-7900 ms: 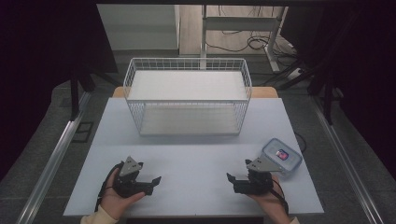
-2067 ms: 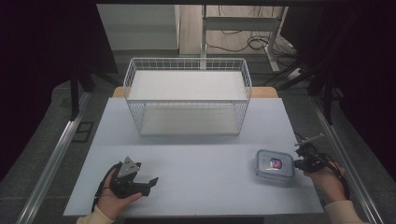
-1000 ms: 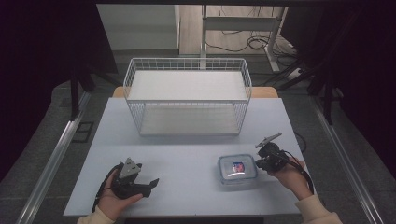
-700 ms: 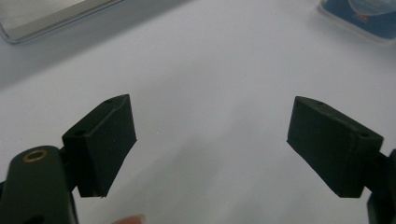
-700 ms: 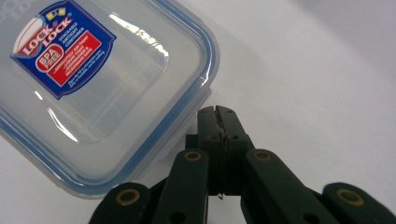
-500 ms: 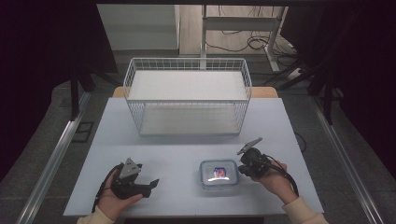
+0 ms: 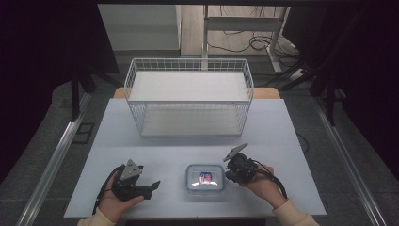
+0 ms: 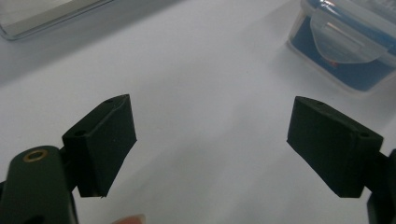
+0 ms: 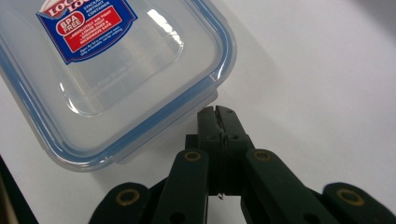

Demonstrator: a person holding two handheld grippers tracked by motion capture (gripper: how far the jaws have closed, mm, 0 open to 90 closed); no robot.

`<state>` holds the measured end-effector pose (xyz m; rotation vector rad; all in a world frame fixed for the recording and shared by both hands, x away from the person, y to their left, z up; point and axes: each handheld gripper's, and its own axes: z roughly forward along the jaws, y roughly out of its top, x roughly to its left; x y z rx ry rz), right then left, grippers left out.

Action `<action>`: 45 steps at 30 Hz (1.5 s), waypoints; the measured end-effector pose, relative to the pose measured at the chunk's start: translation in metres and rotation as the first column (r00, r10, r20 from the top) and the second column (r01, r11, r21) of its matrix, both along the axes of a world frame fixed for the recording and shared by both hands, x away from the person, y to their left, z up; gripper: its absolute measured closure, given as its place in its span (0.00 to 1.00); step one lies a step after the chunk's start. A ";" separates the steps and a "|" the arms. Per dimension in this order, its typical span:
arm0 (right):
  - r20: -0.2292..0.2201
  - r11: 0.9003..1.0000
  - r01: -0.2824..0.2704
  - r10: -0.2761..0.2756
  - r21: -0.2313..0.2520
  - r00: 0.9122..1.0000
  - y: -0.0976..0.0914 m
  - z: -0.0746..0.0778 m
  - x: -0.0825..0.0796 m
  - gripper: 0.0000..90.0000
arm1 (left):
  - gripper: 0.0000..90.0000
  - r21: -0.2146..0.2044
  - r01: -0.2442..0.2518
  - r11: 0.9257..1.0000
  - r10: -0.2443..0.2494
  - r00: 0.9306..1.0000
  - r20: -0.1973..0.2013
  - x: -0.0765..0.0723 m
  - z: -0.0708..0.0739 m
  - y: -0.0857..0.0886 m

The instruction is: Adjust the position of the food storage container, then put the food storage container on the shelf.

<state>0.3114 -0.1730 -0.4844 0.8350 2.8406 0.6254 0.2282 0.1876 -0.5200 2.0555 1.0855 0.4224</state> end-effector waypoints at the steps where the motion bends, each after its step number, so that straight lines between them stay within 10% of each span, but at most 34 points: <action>1: 0.001 1.000 -0.007 0.007 0.006 1.000 0.005 -0.001 0.000 1.00 | 0.17 0.002 0.001 1.000 -0.001 1.000 -0.003 0.000 0.000 0.000; 11: 0.059 0.999 -0.029 0.027 0.028 0.998 0.009 0.002 -0.003 1.00 | 0.17 0.007 -0.005 1.000 0.005 1.000 -0.007 0.001 -0.002 0.001; 18: 0.143 0.989 0.003 -0.025 0.149 0.989 -0.023 0.016 -0.016 1.00 | 0.17 -0.009 -0.016 1.000 0.017 1.000 0.012 -0.001 0.000 0.002; 22: 0.157 0.973 0.008 -0.045 0.233 0.987 -0.035 0.014 -0.024 0.93 | 0.17 -0.005 -0.015 1.000 0.015 1.000 0.013 -0.001 0.000 0.001; 25: 0.168 0.960 0.001 -0.050 0.281 0.985 -0.038 0.010 -0.026 0.66 | 0.17 -0.004 -0.010 1.000 0.010 1.000 0.013 -0.001 0.000 0.000; 27: 0.164 0.933 0.048 -0.114 0.357 0.980 -0.037 0.009 -0.028 0.38 | 0.17 -0.006 -0.007 1.000 0.007 1.000 0.018 -0.002 0.001 -0.001; 33: 0.116 0.887 0.103 -0.172 0.450 0.978 -0.038 0.010 -0.030 0.27 | 0.17 -0.027 -0.002 1.000 0.002 1.000 0.018 -0.001 0.002 -0.002; 45: 0.102 0.878 0.167 -0.236 0.449 0.966 -0.042 0.008 -0.039 0.24 | 0.16 -0.079 0.009 0.997 -0.007 1.000 0.030 0.003 0.007 -0.009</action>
